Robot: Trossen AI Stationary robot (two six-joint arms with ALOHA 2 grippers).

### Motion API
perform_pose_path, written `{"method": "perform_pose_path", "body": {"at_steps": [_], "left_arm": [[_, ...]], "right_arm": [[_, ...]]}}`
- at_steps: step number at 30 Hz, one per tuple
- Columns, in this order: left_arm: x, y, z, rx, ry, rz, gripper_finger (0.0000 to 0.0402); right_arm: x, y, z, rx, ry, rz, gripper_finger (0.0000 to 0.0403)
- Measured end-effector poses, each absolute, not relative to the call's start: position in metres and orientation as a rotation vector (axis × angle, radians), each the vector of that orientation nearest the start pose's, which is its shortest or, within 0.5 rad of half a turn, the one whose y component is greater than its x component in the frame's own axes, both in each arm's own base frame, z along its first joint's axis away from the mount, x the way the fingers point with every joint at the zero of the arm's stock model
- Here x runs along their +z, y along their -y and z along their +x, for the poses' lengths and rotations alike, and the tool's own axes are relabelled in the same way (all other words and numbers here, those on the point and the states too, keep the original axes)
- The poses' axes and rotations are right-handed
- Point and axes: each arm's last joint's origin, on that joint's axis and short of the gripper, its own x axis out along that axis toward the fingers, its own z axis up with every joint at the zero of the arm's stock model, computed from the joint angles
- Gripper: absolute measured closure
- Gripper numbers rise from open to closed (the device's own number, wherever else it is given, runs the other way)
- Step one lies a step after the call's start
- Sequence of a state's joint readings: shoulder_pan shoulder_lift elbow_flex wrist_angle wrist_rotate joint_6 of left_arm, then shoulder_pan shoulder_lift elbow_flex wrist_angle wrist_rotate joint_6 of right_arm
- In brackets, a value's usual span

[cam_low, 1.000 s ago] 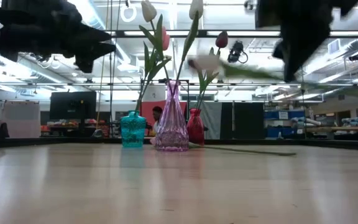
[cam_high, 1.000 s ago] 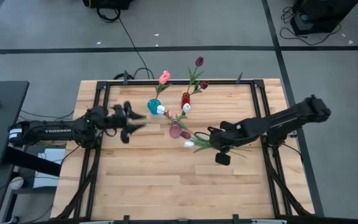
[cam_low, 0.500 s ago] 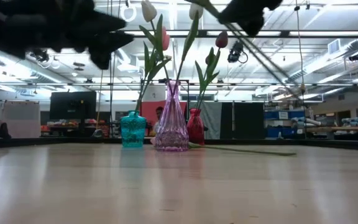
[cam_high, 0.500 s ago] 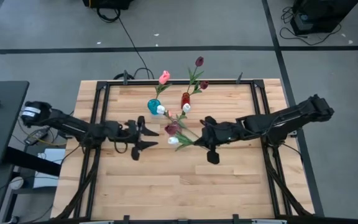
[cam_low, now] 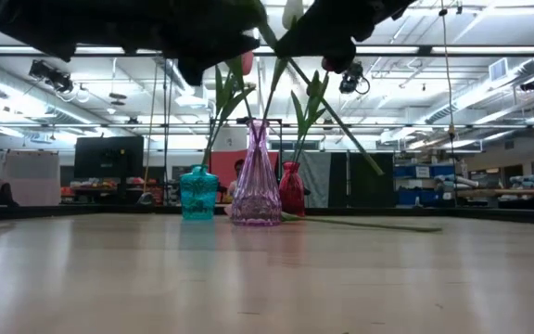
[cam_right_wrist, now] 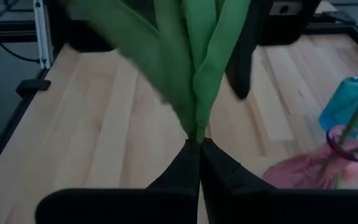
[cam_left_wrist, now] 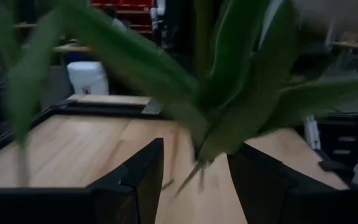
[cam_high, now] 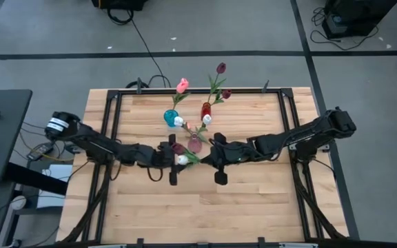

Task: Sort flowers into vase by color
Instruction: Put the red tulip into the red vase

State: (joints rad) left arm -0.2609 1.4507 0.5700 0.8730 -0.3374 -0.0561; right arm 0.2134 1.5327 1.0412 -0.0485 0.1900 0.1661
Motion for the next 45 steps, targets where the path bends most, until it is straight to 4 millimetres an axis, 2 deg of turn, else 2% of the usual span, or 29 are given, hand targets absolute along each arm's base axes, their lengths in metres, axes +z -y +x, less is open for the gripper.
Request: {"method": "perform_pose_path", "body": {"at_steps": [5, 13, 16, 21, 27, 30, 33, 40, 45], "left_arm": [[0.215, 0.07, 0.29, 0.067, -0.006, -0.028, 0.0218], [0.212, 0.07, 0.289, 0.078, -0.028, -0.02, 0.0218], [0.206, 0.069, 0.288, 0.107, -0.09, 0.002, 0.022], [0.198, 0.067, 0.285, 0.13, -0.204, 0.044, 0.0226], [0.202, 0.076, 0.277, 0.005, -0.272, 0.126, 0.0227], [0.195, 0.072, 0.275, 0.052, -0.351, 0.162, 0.0227], [0.188, 0.065, 0.276, 0.093, -0.404, 0.132, 0.0227], [0.2, 0.065, 0.281, 0.094, -0.267, 0.062, 0.0228], [0.21, 0.067, 0.283, 0.064, -0.169, 0.041, 0.0228]], "right_arm": [[0.259, -0.066, 0.332, -0.012, -0.493, 0.037, 0.0389], [0.261, -0.066, 0.332, -0.01, -0.477, 0.036, 0.0385], [0.262, -0.065, 0.329, -0.035, -0.497, 0.033, 0.0385], [0.271, -0.059, 0.31, -0.104, -0.565, 0.015, 0.0385], [0.278, -0.052, 0.278, -0.134, -0.731, 0.047, 0.0385], [0.275, -0.049, 0.266, -0.112, -0.842, 0.065, 0.0385], [0.273, -0.048, 0.263, -0.111, -0.878, 0.063, 0.0385], [0.277, -0.052, 0.278, -0.024, -0.76, 0.035, 0.0385], [0.281, -0.05, 0.276, -0.078, -0.736, -0.013, 0.0385]]}}
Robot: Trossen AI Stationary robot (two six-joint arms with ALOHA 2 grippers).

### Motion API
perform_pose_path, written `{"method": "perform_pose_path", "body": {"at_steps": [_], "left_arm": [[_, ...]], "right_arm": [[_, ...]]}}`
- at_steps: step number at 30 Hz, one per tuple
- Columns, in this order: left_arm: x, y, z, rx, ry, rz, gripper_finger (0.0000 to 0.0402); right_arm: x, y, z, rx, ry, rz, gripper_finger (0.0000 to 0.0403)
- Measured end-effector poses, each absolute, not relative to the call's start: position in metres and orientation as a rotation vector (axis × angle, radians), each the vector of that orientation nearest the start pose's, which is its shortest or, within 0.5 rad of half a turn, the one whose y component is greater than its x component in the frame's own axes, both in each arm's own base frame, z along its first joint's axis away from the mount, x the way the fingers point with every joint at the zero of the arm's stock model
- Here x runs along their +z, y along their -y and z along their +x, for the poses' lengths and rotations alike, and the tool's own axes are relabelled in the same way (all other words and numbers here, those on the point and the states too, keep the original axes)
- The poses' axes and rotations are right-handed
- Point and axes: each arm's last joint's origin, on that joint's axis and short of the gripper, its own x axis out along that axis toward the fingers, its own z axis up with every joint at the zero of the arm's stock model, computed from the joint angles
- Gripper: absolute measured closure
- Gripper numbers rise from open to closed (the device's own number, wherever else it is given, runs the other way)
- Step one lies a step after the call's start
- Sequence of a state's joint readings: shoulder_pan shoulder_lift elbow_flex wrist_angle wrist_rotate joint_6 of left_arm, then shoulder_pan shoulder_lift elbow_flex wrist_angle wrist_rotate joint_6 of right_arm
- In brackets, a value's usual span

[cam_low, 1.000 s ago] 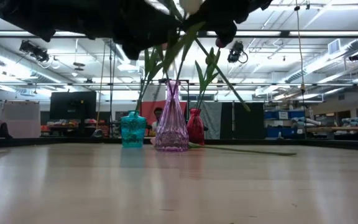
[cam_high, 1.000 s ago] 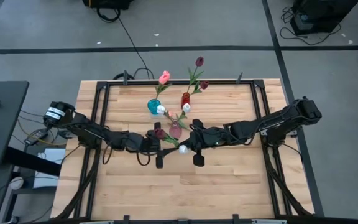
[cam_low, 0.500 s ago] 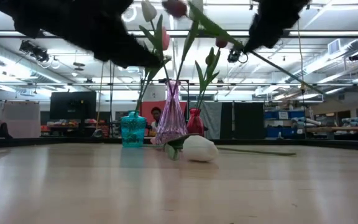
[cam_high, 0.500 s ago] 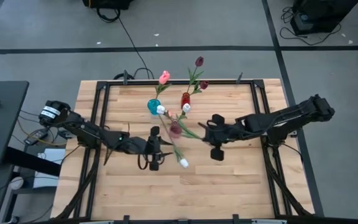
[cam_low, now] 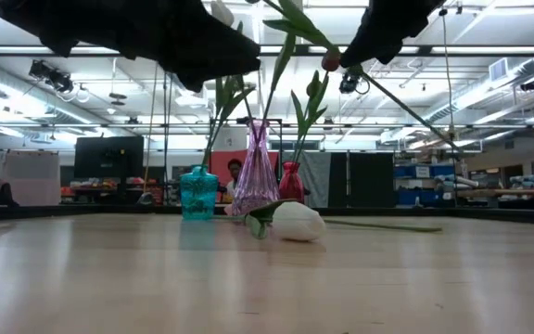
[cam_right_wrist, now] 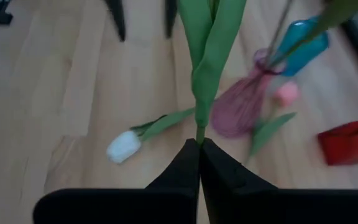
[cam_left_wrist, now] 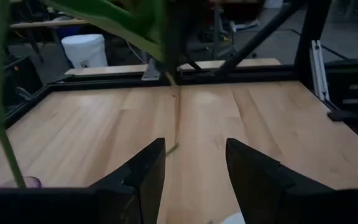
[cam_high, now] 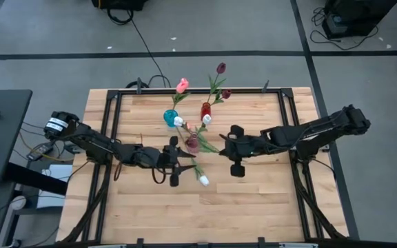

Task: Sort flowers into vase by color
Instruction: Put the red tulip into the red vase

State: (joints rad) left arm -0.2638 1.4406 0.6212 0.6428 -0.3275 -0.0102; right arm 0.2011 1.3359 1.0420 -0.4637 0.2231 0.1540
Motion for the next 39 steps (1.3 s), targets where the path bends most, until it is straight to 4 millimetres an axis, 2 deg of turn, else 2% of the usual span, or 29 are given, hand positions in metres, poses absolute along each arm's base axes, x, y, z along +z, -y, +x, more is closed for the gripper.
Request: {"method": "perform_pose_path", "body": {"at_steps": [6, 9, 11, 14, 20, 23, 26, 31, 39], "left_arm": [[0.208, 0.067, 0.282, 0.064, -0.194, 0.05, 0.0228], [0.208, 0.067, 0.281, 0.063, -0.198, 0.05, 0.0228], [0.209, 0.067, 0.281, 0.062, -0.195, 0.049, 0.0228], [0.209, 0.067, 0.28, 0.062, -0.198, 0.054, 0.0228], [0.209, 0.066, 0.28, 0.062, -0.201, 0.055, 0.0228], [0.209, 0.067, 0.28, 0.062, -0.203, 0.055, 0.0228], [0.209, 0.066, 0.28, 0.065, -0.203, 0.055, 0.0228], [0.209, 0.065, 0.28, 0.093, -0.201, 0.058, 0.0227], [0.21, 0.064, 0.28, 0.11, -0.199, 0.061, 0.0227]], "right_arm": [[0.298, -0.042, 0.259, -0.095, -0.678, -0.042, 0.0387], [0.299, -0.038, 0.247, -0.085, -0.61, -0.061, 0.0389], [0.292, -0.037, 0.238, -0.08, -0.552, -0.057, 0.0389], [0.271, -0.035, 0.23, -0.083, -0.427, -0.069, 0.039], [0.223, -0.024, 0.215, -0.23, -0.102, -0.127, 0.0388], [0.214, -0.011, 0.203, -0.358, 0.037, -0.119, 0.0388], [0.217, 0.004, 0.198, -0.414, 0.136, -0.098, 0.0388], [0.23, 0.02, 0.212, -0.353, 0.195, -0.108, 0.0388], [0.248, 0.036, 0.264, -0.392, 0.188, -0.257, 0.0388]]}}
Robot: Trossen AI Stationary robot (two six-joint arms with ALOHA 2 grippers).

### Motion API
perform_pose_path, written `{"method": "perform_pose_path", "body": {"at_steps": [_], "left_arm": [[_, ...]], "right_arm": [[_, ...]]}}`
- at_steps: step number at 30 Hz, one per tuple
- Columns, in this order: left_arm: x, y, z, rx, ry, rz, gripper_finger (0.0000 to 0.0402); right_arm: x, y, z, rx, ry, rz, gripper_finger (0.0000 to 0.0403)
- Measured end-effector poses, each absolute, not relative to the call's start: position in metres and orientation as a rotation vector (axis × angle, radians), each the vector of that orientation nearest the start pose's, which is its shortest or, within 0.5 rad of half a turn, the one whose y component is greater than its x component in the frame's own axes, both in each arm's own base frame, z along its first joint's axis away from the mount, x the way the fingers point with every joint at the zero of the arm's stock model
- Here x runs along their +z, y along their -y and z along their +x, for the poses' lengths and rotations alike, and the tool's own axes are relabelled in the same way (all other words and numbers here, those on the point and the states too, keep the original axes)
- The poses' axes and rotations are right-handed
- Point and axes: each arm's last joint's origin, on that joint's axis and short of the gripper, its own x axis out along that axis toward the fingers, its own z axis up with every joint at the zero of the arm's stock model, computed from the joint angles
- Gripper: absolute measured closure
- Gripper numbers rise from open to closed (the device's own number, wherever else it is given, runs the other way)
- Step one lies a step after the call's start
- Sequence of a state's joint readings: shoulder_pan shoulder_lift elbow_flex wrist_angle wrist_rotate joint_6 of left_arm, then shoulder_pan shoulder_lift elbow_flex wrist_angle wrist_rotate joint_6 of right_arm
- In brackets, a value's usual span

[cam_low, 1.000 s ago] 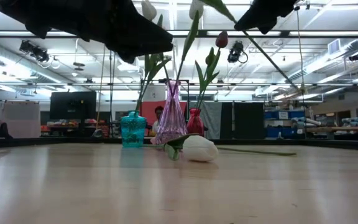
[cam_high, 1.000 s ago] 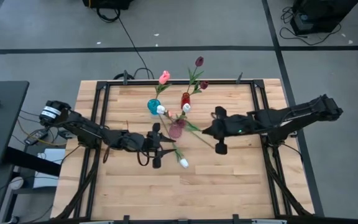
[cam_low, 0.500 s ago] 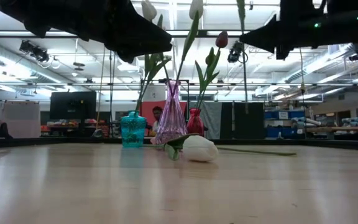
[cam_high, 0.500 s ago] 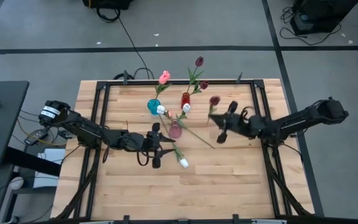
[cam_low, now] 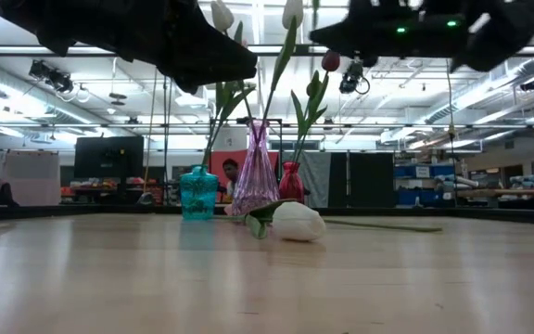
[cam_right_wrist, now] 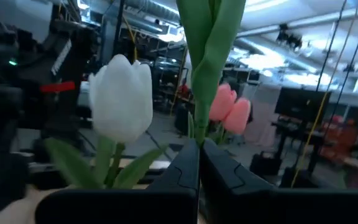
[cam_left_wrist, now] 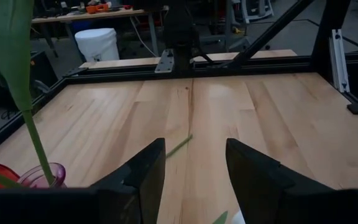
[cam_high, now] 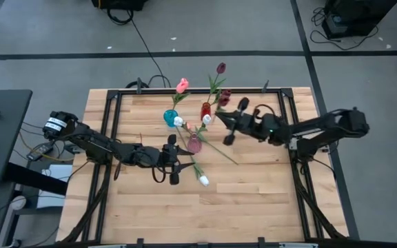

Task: Sort flowers into vase by color
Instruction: Put the red tulip into the red vase

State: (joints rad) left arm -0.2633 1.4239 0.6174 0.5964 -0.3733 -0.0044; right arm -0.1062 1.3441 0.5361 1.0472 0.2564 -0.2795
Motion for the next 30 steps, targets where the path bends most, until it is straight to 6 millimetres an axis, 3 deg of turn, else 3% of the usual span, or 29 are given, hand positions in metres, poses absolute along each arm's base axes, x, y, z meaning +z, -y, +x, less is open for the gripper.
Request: {"method": "perform_pose_path", "body": {"at_steps": [5, 11, 20, 30], "left_arm": [[0.214, 0.069, 0.276, 0.116, -0.191, 0.066, 0.0227], [0.227, 0.083, 0.258, 0.138, -0.203, 0.118, 0.0227], [0.242, 0.093, 0.228, 0.172, -0.244, 0.143, 0.0227], [0.244, 0.094, 0.225, 0.179, -0.246, 0.146, 0.0227]], "right_arm": [[0.248, 0.049, 0.295, -0.408, 0.205, -0.361, 0.039], [0.239, 0.072, 0.32, -0.442, 0.174, -0.418, 0.039], [0.228, 0.089, 0.323, -0.532, 0.107, -0.479, 0.0391], [0.225, 0.09, 0.323, -0.554, 0.067, -0.458, 0.0375]]}}
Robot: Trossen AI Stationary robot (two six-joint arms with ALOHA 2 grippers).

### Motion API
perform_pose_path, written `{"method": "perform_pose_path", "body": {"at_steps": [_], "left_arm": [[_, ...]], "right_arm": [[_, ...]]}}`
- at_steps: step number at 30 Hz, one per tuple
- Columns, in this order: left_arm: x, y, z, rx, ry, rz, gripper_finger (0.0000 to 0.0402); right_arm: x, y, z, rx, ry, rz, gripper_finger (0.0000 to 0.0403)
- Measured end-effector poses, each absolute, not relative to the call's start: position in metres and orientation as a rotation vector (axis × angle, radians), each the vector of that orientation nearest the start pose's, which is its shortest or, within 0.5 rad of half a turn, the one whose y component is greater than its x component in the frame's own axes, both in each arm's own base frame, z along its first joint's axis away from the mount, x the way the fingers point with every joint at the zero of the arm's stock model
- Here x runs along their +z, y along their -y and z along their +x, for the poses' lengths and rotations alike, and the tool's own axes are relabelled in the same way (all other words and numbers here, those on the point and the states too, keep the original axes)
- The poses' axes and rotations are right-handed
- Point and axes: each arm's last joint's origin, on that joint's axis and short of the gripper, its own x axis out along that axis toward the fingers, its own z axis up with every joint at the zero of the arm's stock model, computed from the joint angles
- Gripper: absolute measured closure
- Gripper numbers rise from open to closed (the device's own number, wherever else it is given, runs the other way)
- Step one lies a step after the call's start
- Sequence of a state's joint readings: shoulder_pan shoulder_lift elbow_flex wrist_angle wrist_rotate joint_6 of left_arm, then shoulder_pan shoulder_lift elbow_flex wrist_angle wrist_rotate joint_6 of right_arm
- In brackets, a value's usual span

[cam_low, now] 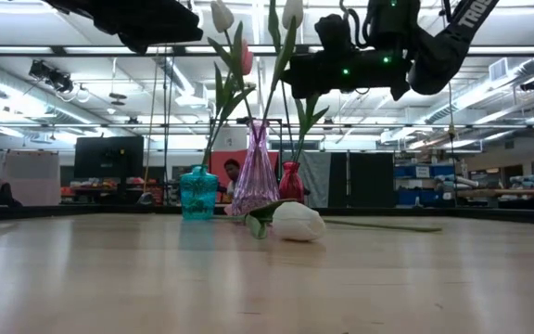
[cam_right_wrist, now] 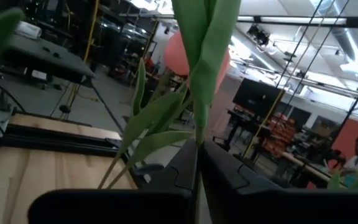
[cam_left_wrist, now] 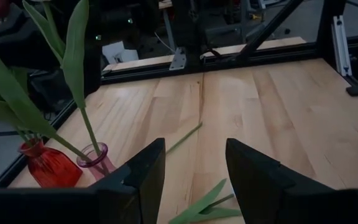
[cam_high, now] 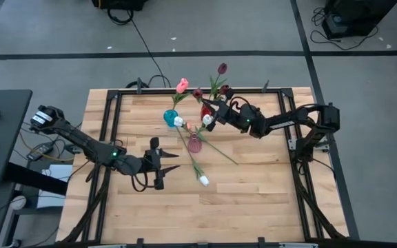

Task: Sort flowers into vase by color
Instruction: Put the red tulip into the red vase

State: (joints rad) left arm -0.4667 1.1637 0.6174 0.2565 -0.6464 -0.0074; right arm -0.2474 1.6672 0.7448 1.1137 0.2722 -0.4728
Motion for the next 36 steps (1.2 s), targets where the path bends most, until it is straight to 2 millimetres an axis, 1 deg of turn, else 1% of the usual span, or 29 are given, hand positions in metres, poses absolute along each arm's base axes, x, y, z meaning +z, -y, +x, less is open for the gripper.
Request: {"method": "perform_pose_path", "body": {"at_steps": [3, 9, 15, 18, 22, 27, 30, 36], "left_arm": [[0.244, 0.094, 0.225, 0.18, -0.244, 0.145, 0.0227], [0.244, 0.094, 0.225, 0.18, -0.244, 0.142, 0.0227], [0.244, 0.094, 0.225, 0.181, -0.243, 0.141, 0.0227], [0.244, 0.094, 0.225, 0.182, -0.243, 0.142, 0.0227], [0.244, 0.093, 0.225, 0.201, -0.242, 0.148, 0.0227], [0.244, 0.093, 0.225, 0.213, -0.241, 0.149, 0.0227], [0.244, 0.093, 0.225, 0.213, -0.241, 0.15, 0.0227], [0.244, 0.093, 0.225, 0.213, -0.241, 0.15, 0.0227]], "right_arm": [[0.224, 0.09, 0.323, -0.579, 0.044, -0.448, 0.0368], [0.219, 0.096, 0.322, -0.622, 0.006, -0.37, 0.0356], [0.219, 0.101, 0.32, -0.629, 0.023, -0.304, 0.0343], [0.222, 0.101, 0.32, -0.617, 0.059, -0.315, 0.0347], [0.225, 0.099, 0.32, -0.612, 0.089, -0.315, 0.0363], [0.23, 0.097, 0.32, -0.579, 0.169, -0.253, 0.0384], [0.23, 0.097, 0.32, -0.561, 0.183, -0.225, 0.0385], [0.229, 0.097, 0.32, -0.561, 0.169, -0.232, 0.0377]]}}
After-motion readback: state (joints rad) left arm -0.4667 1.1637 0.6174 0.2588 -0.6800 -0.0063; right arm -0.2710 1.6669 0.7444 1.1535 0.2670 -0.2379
